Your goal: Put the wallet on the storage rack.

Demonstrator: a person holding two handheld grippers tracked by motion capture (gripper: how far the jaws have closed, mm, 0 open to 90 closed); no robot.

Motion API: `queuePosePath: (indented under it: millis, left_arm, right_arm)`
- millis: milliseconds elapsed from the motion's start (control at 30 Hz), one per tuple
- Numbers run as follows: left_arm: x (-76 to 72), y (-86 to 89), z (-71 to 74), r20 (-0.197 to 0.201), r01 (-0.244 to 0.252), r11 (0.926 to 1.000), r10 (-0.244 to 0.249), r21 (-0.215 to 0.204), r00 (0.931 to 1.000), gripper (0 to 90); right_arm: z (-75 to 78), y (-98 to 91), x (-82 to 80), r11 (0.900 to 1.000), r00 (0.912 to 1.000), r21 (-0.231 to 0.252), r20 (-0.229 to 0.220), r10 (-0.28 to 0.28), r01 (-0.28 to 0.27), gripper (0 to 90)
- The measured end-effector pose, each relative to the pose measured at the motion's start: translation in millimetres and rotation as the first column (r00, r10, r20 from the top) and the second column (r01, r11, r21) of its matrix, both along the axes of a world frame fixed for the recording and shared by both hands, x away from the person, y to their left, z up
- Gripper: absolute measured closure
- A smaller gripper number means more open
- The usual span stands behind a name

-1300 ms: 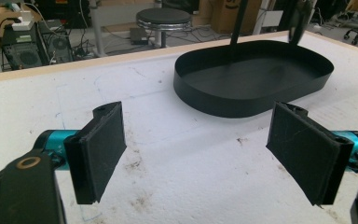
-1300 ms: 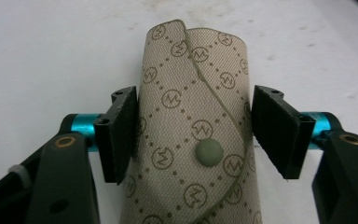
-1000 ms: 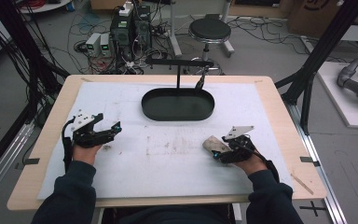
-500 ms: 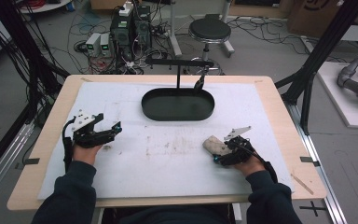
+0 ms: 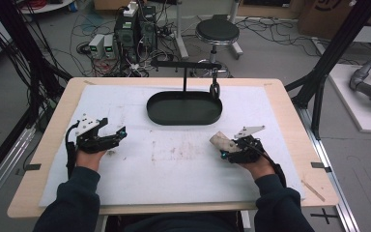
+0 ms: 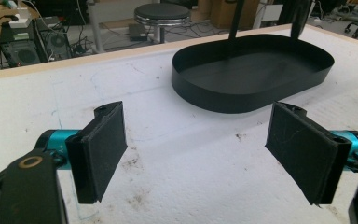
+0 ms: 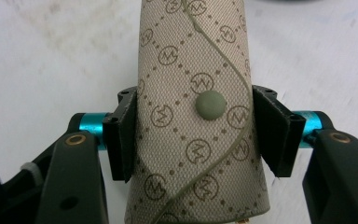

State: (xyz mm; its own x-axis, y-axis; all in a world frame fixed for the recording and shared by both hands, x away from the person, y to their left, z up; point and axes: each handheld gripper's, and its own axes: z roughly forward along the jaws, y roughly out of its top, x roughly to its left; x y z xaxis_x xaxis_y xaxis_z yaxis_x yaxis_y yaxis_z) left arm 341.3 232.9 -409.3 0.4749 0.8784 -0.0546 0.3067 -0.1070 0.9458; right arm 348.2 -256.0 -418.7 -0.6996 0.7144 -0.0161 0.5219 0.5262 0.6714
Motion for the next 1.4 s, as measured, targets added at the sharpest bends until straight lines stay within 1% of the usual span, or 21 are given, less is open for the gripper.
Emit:
queuePosePath:
  millis: [67, 200, 233, 300, 333, 367, 400, 433, 500, 600, 633, 667, 733, 833, 867, 900, 1033, 1100, 1167, 1300, 1400]
  left_arm:
    - [0.0, -0.6, -0.2, 0.001, 0.006, 1.0, -0.006, 0.0, 1.0, 19.9]
    - [0.1, -0.7, -0.2, 0.002, 0.009, 1.0, -0.009, -0.004, 1.0, 19.9]
    - [0.0, -0.5, -0.1, 0.002, 0.008, 1.0, -0.008, -0.003, 1.0, 19.9]
    - [0.1, -0.4, -0.1, 0.003, 0.01, 0.9999, -0.01, -0.004, 0.9999, 19.9]
    - [0.2, -0.6, -0.3, 0.001, 0.012, 0.9999, -0.012, -0.005, 0.9999, 19.9]
    - [0.2, -0.7, -0.4, 0.001, 0.012, 0.9999, -0.012, -0.006, 0.9999, 19.9]
    - [0.2, -0.8, -0.4, 0.0, 0.013, 0.9999, -0.013, -0.004, 0.9999, 19.9]
    - [0.2, -0.9, -0.4, 0.0, 0.013, 0.9999, -0.013, -0.004, 0.9999, 19.9]
    - [0.2, -1.0, -0.5, -0.001, 0.013, 0.9999, -0.013, -0.003, 0.9999, 19.9]
    - [0.6, -1.0, -0.7, -0.001, 0.015, 0.9999, -0.015, -0.001, 0.9999, 19.9]
    - [0.6, -0.9, -0.7, -0.001, 0.015, 0.9999, -0.015, -0.001, 0.9999, 19.9]
    - [0.6, -1.0, -0.8, -0.002, 0.016, 0.9999, -0.016, -0.004, 0.9999, 19.9]
    - [0.8, -0.7, -0.7, -0.001, 0.018, 0.9998, -0.018, -0.003, 0.9998, 19.9]
    - [0.7, -0.7, -0.7, -0.002, 0.019, 0.9998, -0.019, -0.007, 0.9998, 19.9]
    - [0.8, -0.7, -0.7, -0.001, 0.02, 0.9998, -0.02, -0.006, 0.9998, 19.9]
    - [0.9, -0.8, -0.8, -0.001, 0.019, 0.9998, -0.019, -0.005, 0.9998, 19.9]
    - [0.8, -2.4, -1.1, -0.003, 0.025, 0.9997, -0.025, -0.004, 0.9997, 19.9]
    - [0.9, -2.1, -1.1, -0.003, 0.026, 0.9997, -0.026, -0.005, 0.9997, 19.9]
    - [0.7, -1.1, -0.9, -0.003, 0.023, 0.9997, -0.023, -0.01, 0.9997, 19.9]
    - [0.5, 0.0, -0.8, -0.003, 0.02, 0.9997, -0.02, -0.012, 0.9998, 19.9]
    - [0.6, -0.5, -1.1, -0.003, 0.026, 0.9996, -0.026, -0.012, 0.9996, 19.9]
  right_arm:
    - [4.1, 1.1, 4.6, 0.9994, 0.9996, 0.033, 0.027, -0.004, 0.003, 39.3]
    - [13.1, 7.5, 17.1, 0.9988, 0.999, 0.046, 0.04, -0.017, 0.015, 39.4]
    - [19.6, 11.5, 26.6, 0.9984, 0.9986, 0.054, 0.05, -0.017, 0.014, 39.4]
    - [22.5, 13.4, 30.3, 0.9982, 0.9982, 0.057, 0.056, -0.02, 0.017, 39.4]
    - [26.6, 16.2, 35.2, 0.9982, 0.998, 0.057, 0.06, -0.02, 0.016, 39.4]
    - [31.2, 19.7, 41.8, 0.9981, 0.9973, 0.06, 0.07, -0.021, 0.017, 39.5]
    - [37.6, 26.1, 52.6, 0.9978, 0.9965, 0.063, 0.08, -0.024, 0.019, 39.5]
    - [37.6, 26.1, 52.6, 0.9978, 0.9965, 0.063, 0.08, -0.024, 0.019, 39.5]
    - [40.9, 32.0, 62.1, 0.9967, 0.9963, 0.077, 0.081, -0.03, 0.023, 39.5]
    - [44.0, 45.2, 79.4, 0.9964, 0.9952, 0.081, 0.093, -0.029, 0.021, 39.5]
    - [44.4, 50.4, 83.8, 0.9971, 0.9951, 0.072, 0.094, -0.032, 0.025, 39.6]
    - [44.2, 61.5, 93.1, 0.9972, 0.995, 0.07, 0.095, -0.032, 0.025, 39.6]
    - [44.1, 65.2, 96.9, 0.9977, 0.9941, 0.064, 0.104, -0.029, 0.022, 39.6]
    - [42.0, 82.9, 112.3, 0.9982, 0.9941, 0.051, 0.103, -0.036, 0.031, 39.5]
    - [38.7, 93.3, 121.5, 0.9983, 0.9945, 0.047, 0.097, -0.039, 0.034, 39.6]
    - [38.7, 93.3, 121.5, 0.9983, 0.9945, 0.047, 0.097, -0.039, 0.034, 39.6]
    - [30.1, 112.0, 139.6, 0.9992, 0.997, 0.009, 0.067, -0.04, 0.039, 39.5]
    - [24.7, 118.9, 147.3, 0.9994, 0.996, 0.001, 0.082, -0.035, 0.035, 39.5]
    - [19.0, 125.2, 154.2, 0.9984, 0.9968, -0.01, 0.059, -0.054, 0.055, 39.5]
    - [7.6, 132.2, 163.6, 0.9926, 0.9919, -0.036, 0.056, -0.114, 0.116, 39.1]
    - [-3.7, 133.0, 168.5, 0.9888, 0.9894, -0.051, 0.044, -0.138, 0.14, 36.9]
